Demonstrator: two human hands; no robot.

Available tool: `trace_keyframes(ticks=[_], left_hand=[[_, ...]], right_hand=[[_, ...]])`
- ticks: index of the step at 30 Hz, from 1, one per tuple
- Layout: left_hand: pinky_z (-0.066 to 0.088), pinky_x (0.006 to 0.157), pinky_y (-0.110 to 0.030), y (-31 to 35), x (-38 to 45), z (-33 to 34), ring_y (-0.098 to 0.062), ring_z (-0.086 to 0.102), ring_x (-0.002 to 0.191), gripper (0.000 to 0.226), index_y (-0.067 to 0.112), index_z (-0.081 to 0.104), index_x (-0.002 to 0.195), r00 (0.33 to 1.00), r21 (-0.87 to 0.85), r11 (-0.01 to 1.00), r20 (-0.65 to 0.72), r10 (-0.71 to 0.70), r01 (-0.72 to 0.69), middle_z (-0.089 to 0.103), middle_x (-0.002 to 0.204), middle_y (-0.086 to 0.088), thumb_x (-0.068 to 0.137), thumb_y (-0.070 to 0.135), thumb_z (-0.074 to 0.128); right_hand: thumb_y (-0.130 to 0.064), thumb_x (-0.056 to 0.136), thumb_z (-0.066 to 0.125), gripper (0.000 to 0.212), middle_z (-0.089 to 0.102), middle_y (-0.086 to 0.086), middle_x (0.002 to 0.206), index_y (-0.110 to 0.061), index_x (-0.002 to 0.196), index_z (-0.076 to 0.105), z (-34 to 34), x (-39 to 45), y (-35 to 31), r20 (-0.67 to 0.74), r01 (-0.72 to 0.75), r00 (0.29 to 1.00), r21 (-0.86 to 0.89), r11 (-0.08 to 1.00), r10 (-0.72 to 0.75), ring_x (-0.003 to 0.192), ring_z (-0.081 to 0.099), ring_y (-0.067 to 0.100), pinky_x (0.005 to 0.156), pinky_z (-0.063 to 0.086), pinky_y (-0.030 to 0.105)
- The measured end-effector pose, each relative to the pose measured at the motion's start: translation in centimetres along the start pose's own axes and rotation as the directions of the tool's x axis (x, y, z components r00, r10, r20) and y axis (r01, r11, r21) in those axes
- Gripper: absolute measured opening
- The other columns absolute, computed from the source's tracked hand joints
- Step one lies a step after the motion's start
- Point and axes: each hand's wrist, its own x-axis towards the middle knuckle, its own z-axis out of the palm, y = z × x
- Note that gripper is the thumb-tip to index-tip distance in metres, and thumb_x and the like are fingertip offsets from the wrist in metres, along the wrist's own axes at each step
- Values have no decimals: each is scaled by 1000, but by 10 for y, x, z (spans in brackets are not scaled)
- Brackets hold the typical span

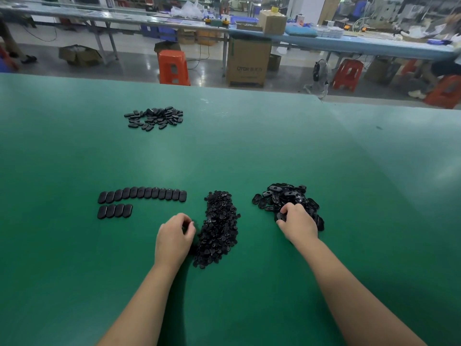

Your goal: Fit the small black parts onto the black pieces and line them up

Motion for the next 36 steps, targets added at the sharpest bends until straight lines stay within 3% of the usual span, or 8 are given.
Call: trace_keyframes(ticks=[4,7,11,13,16,24,28,36], left_hand=[[53,85,-36,-2,1,0,-14,64,88,13,13,71,107,1000,-59,998,-23,-8,7,71,99,4,97,15,62],[51,86,-26,-4,3,-2,-10,65,92,20,14,73,114,995,-192,977,-24,-94,88,73,104,4,97,14,63],[47,75,-15,-5,4,-4,-1,64,84,24,23,72,114,986,-289,943,16,-169,166,72,97,11,95,11,64],[43,69,-11,-4,5,-5,2,63,82,27,28,70,113,981,-324,927,27,-191,190,70,91,14,93,11,65],[45,71,-14,-3,6,-6,1,63,85,25,30,70,109,977,-366,908,23,-211,204,70,91,15,92,12,67],[49,67,-21,-5,8,-4,2,64,75,17,33,67,86,968,-403,886,5,-249,230,70,80,14,90,18,71],[50,67,-21,-6,7,-4,2,64,75,19,36,67,85,970,-400,889,7,-241,224,70,78,19,90,17,72],[56,68,-28,-7,6,-4,-9,67,75,20,36,69,83,972,-385,897,5,-234,218,71,76,16,89,16,72]], right_hand=[[-29,96,63,9,60,-6,99,-24,99,56,-2,-1,-4,-53,56,997,154,986,-49,83,59,18,68,45,30],[-25,95,66,11,60,-8,87,-21,99,56,-6,-3,-9,-84,95,994,423,901,-66,77,60,16,63,46,28],[-10,98,62,21,66,8,99,-18,118,60,-1,-18,-23,-21,24,1000,826,564,-12,67,67,14,63,57,23],[-4,100,58,19,71,12,97,-13,116,63,8,-27,-30,44,-38,999,908,416,-3,69,71,13,65,59,21],[-1,101,55,12,74,13,96,-6,109,63,27,-38,-38,114,-110,994,947,302,5,74,76,16,67,61,22],[-10,105,50,10,76,7,96,-14,109,58,53,-45,-41,66,-59,998,936,346,-7,76,76,21,68,62,29],[-13,106,49,17,75,1,92,-26,106,58,55,-49,-39,12,-4,1000,911,412,-18,72,75,18,68,62,27],[-12,105,52,24,74,-4,89,-33,110,62,56,-54,-38,-33,46,999,892,449,-35,70,72,13,69,61,28]])
